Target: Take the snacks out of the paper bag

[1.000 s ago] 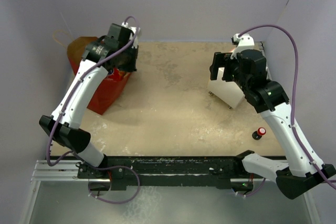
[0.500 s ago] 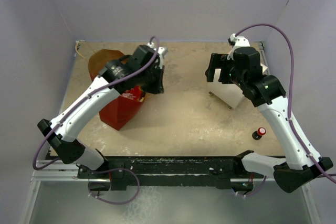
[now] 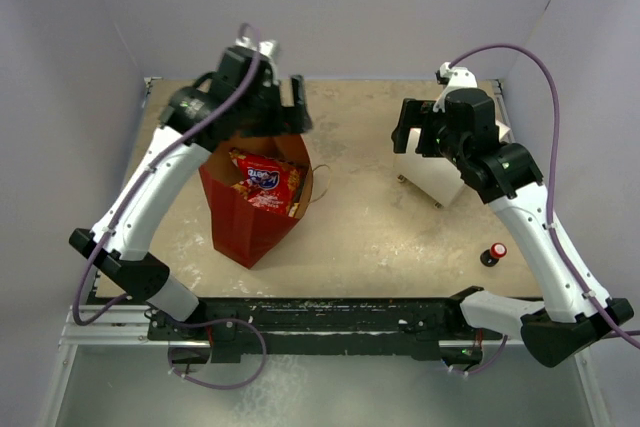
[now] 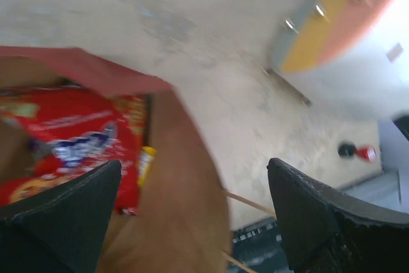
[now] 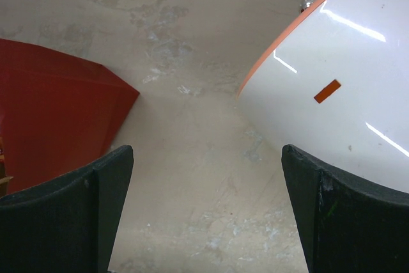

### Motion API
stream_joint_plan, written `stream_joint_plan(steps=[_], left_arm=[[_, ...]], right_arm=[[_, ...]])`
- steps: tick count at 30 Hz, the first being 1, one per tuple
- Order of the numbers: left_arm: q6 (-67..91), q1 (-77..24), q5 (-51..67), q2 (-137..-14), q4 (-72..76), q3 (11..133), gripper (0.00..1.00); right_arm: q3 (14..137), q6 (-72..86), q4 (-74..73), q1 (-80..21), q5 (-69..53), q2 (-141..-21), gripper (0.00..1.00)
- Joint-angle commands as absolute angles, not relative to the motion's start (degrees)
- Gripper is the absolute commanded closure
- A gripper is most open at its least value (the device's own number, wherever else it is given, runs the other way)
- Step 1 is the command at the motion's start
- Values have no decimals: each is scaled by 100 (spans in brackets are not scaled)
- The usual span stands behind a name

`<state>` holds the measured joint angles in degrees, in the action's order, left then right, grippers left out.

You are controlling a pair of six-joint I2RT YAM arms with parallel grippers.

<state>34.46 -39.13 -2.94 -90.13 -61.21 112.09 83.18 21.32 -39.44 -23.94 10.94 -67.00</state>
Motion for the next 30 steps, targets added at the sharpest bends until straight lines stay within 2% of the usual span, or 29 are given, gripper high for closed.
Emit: stream_joint_plan(steps=[1, 5, 9, 14, 19, 23, 27, 30], left_arm=[[2990, -2863, -345, -8575, -6495, 11683, 1], [2978, -2139, -624, -8934, -7163, 12378, 1], [3838, -1258, -1672, -9454, -8722, 13311, 1], [3728, -594, -1881, -8909, -8017, 12544, 1], [3884, 480, -357, -8682, -7011, 11498, 1], [3556, 683, -83, -8966, -6536, 11161, 13], [3114, 866, 895, -8733, -5210, 10415, 17], [3067, 942, 1319, -8819, -4911, 10213, 34]], right_arm=[[8146, 1840, -3375, -2390, 1054, -6649, 0], [8055, 1643, -3172, -2524, 798, -6645, 0], [7987, 1282, -3103, -3037, 822, -6578, 0], [7872, 1122, -3106, -3289, 1184, -6478, 0], [7997, 1188, -3161, -3448, 850, -6469, 0], [8165, 1090, -3197, -3597, 259, -6431, 0], [8395, 1133, -3308, -3603, -83, -6418, 0], [8502, 1116, -3345, -3601, -55, -6390, 0]])
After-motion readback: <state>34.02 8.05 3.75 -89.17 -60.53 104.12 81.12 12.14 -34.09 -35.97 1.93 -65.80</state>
